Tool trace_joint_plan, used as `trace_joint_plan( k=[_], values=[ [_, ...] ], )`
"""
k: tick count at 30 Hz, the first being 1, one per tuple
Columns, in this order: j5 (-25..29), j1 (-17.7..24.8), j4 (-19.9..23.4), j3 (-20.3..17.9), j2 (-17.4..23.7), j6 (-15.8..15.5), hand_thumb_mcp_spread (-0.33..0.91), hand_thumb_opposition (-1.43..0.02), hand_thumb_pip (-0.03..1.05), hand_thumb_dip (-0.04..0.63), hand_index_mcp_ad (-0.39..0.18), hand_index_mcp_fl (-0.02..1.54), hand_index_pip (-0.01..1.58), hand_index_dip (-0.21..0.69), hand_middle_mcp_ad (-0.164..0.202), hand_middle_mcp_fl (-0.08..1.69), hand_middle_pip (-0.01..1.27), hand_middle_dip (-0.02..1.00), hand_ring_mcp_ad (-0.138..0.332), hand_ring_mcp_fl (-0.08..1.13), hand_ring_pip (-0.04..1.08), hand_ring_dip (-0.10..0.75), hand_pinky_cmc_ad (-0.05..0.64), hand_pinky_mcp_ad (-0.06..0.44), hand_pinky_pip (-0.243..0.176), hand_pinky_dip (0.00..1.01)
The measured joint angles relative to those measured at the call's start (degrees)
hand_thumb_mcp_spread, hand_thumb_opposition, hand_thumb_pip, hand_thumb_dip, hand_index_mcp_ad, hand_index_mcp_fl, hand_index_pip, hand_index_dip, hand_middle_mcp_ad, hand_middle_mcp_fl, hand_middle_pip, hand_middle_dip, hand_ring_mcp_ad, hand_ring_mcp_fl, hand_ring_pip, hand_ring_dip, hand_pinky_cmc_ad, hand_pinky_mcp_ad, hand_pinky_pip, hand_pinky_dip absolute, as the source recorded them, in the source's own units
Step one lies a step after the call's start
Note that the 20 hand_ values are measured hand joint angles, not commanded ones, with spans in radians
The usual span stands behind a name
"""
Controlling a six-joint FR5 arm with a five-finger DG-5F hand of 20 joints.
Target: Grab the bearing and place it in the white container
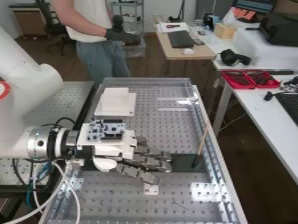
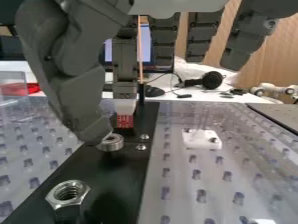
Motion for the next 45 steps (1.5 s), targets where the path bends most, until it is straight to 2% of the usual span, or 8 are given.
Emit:
trace_joint_plan(
  k=[12, 24, 31, 45],
  values=[
    [-1.76, -0.46, -0.41, 0.86, -0.76, -4.39, 0.41, -0.84, 0.64, 0.284, -0.112, 0.00, 1.40, 0.218, 0.084, 0.01, 0.13, 0.19, 0.150, 0.00, 0.10, 0.075, 0.332, 0.279, -0.075, 0.18],
    [-2.46, 0.12, 0.74, 0.54, -1.18, -4.30, 0.41, -0.84, 0.64, 0.284, -0.115, 0.00, 1.40, 0.218, 0.082, 0.01, 0.13, 0.19, 0.138, 0.00, 0.10, 0.075, 0.332, 0.281, -0.075, 0.18],
    [-2.62, 0.15, 1.58, -0.07, -0.91, -6.99, 0.43, -0.83, 0.64, 0.284, -0.115, 0.00, 1.40, 0.218, 0.082, 0.01, 0.13, 0.19, 0.138, 0.00, 0.10, 0.075, 0.328, 0.281, -0.075, 0.18],
    [-2.12, -0.20, 1.55, 0.20, -1.55, -6.29, 0.43, -0.83, 0.64, 0.284, -0.117, 0.00, 1.42, 0.218, 0.082, 0.01, 0.13, 0.19, 0.133, 0.00, 0.10, 0.075, 0.328, 0.281, -0.075, 0.18]
  ],
)
